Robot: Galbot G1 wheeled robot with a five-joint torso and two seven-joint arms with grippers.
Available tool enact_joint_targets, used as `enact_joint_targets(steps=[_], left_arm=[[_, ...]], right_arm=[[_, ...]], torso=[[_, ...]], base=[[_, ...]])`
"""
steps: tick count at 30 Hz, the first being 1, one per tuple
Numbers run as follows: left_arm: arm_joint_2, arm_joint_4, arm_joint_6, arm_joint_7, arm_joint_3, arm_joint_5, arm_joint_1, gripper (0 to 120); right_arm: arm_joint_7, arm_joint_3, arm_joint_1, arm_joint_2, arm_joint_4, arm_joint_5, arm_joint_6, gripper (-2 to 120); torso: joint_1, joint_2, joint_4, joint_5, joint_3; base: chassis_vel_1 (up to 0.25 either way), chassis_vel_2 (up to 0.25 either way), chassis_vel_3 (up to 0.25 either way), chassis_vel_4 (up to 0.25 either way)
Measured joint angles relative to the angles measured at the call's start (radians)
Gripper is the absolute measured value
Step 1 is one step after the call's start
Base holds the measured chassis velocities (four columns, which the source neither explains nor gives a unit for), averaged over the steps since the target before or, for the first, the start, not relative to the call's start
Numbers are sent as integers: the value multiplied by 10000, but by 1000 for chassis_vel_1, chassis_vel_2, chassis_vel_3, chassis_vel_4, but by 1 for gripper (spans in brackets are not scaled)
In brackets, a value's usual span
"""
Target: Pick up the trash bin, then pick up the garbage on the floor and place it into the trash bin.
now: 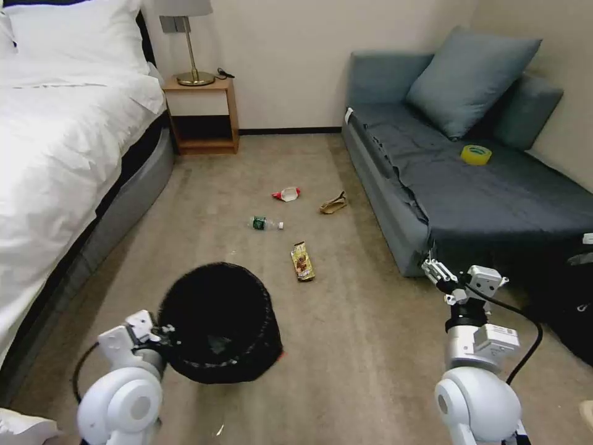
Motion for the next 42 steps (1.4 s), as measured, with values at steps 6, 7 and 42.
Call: enact_joint_targets(steps=[6, 7, 42], left_arm=[[-128, -49, -18, 62, -150, 517, 243, 3], [-181, -47, -20, 61, -187, 577, 271, 3], [-266, 481, -52, 193, -703, 525, -120, 3]], right_arm=[[-328, -182, -11, -106, -222, 42, 192, 100], [-427, -211, -11, -117, -278, 24, 254, 100], [-801, -319, -51, -108, -522, -129, 628, 100]], torso=[[0, 1, 0, 1, 0], [0, 1, 0, 1, 0], [0, 3, 0, 0, 0]], base=[[0, 0, 0, 0], [0, 0, 0, 0], [-134, 137, 140, -140]])
